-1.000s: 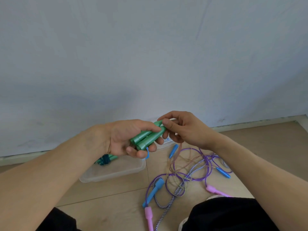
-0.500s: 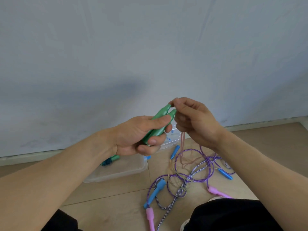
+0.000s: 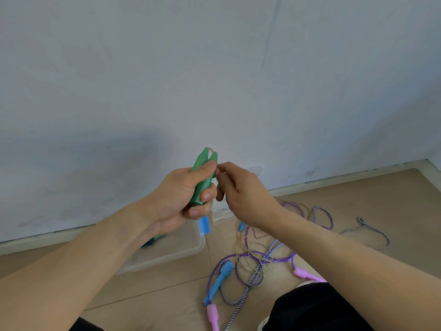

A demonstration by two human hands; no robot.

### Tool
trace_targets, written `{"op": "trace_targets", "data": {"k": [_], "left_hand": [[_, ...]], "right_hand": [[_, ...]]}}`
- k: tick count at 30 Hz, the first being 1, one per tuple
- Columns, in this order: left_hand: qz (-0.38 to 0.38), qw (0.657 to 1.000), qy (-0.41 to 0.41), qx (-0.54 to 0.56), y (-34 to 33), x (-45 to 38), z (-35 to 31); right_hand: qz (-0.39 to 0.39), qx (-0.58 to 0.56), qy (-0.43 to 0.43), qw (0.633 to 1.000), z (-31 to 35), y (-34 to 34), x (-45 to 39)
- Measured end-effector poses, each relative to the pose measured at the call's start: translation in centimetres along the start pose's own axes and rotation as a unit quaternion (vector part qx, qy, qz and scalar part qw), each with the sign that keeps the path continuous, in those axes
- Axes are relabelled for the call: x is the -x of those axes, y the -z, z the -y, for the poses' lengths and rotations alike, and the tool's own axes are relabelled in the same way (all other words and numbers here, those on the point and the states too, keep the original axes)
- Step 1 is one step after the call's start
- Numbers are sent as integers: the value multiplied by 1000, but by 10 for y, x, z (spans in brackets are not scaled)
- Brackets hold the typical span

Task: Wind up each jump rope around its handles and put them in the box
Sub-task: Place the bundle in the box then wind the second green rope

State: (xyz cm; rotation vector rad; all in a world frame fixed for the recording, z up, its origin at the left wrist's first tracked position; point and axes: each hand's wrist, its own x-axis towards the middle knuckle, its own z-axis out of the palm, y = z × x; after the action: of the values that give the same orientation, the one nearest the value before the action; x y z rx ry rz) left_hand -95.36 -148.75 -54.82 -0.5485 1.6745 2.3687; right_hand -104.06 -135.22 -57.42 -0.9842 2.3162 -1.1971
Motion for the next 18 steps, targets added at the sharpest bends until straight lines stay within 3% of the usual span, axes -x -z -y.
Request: {"op": "trace_targets", "data": {"k": [3,7,11,14,16,18], "left_hand": [[-26,999,26,-26,0,-3,3],[-29,997,48,-59,3,-5,3],[-21,974,67,-215,6,-4,5],[6,913,105,-395,14,-6,11],[69,837,91,-535,15,-3,15],[128,764,50,-631,12,1,22]], "right_hand": [[57,172,42,983,-3,-2,4],[105,342,121,926,-1,3,3],[112,427,184,878,5,10,3],[115,425,229,868,8,10,2],[126,416,264,861,12,6,3],[137,378,249,881,14,2,5]]}}
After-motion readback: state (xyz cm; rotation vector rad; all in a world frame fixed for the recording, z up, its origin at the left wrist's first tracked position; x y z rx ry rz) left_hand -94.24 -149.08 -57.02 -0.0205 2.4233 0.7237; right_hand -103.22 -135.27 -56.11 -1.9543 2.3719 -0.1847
